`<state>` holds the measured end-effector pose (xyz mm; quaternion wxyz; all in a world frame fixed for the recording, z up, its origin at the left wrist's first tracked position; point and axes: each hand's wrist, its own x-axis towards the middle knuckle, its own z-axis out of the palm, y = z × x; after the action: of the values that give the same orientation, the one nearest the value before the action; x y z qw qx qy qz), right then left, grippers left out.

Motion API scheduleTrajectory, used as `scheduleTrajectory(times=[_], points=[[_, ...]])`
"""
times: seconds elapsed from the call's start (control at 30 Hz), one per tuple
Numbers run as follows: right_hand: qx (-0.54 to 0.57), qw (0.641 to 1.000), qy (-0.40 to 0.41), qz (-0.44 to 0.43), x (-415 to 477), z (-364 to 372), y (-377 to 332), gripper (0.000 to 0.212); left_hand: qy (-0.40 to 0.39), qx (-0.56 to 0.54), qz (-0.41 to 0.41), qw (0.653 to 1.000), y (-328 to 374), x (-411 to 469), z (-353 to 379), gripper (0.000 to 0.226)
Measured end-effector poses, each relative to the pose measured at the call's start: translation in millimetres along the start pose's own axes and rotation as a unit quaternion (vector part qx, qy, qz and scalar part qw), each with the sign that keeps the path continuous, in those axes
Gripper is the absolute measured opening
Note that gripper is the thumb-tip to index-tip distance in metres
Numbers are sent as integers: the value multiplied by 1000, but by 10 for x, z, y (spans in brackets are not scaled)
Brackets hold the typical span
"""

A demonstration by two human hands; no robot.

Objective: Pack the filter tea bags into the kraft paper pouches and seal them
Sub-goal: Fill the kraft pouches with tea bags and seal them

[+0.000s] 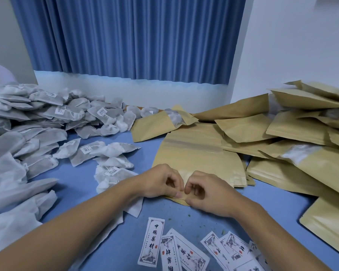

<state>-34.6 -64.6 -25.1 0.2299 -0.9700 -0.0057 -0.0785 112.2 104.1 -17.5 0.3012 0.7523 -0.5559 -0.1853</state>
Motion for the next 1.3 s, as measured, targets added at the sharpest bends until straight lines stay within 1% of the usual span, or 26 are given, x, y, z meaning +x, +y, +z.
scheduleTrajectory(times=[0.03,0.07,0.13,0.17,0.2,0.27,0.33,0.4,0.5,0.57,0.63,0.67,0.73,0.77,0.8,0.83,0.87,0.93,0.97,1.0,1.07,1.1,1.17,1.2,1.27,1.3], points=[[-50,999,12,-17,-25,21,-3,18,35,88,15,995,28,-16,31,12],[-86,995,34,-33,-41,31,-4,15,94,182,39,978,55,-37,75,13],[-126,987,86,-46,-54,16,0,14,248,294,141,912,110,-99,199,15],[-134,984,111,-42,-48,-9,-6,17,305,320,204,873,128,-130,263,16],[-131,981,135,-38,-38,-45,-23,18,338,343,258,838,136,-156,325,17],[-112,977,174,-43,-28,-131,-72,14,350,400,301,792,130,-174,422,21],[-105,978,174,-53,-36,-191,-118,11,363,431,285,775,145,-150,479,15],[-114,980,147,-62,-49,-209,-162,11,406,432,259,762,180,-123,500,9],[-121,980,146,-62,-66,-177,-157,13,427,442,256,746,257,-105,482,23],[-103,980,166,-44,-58,-147,-141,14,410,442,279,747,293,-122,453,31],[-83,975,204,-18,-25,-140,-143,14,400,424,288,760,347,-124,437,37],[-81,966,247,6,15,-146,-129,14,393,419,286,767,373,-119,443,39],[-49,926,363,94,106,-296,-54,16,363,430,289,775,417,-111,525,36],[-32,913,384,135,138,-384,-45,17,348,443,290,774,444,-116,579,32],[-32,918,361,164,161,-435,-60,16,338,460,288,769,463,-114,616,28],[-55,936,300,175,173,-452,-87,12,329,476,281,766,479,-108,636,27],[-84,957,213,179,175,-441,-139,5,322,484,271,767,510,-110,642,27],[-153,969,62,184,160,-365,-248,14,319,496,248,768,573,-135,653,26],[-179,965,55,185,149,-360,-260,18,305,509,238,769,579,-151,664,25],[-182,958,101,197,154,-393,-244,21,280,523,227,772,593,-179,673,23],[-152,937,221,226,154,-450,-217,26,217,526,198,798,619,-245,698,19],[-148,930,246,228,155,-449,-236,31,186,525,177,812,622,-249,697,15],[-181,931,219,229,164,-390,-274,45,135,521,88,838,738,-219,603,10],[-201,930,204,230,163,-360,-298,50,129,507,30,852,771,-197,570,17],[-225,931,185,220,148,-339,-354,53,128,403,-74,903,787,-112,505,32],[-235,933,173,210,154,-329,-368,55,118,360,-102,920,753,-22,491,32]])
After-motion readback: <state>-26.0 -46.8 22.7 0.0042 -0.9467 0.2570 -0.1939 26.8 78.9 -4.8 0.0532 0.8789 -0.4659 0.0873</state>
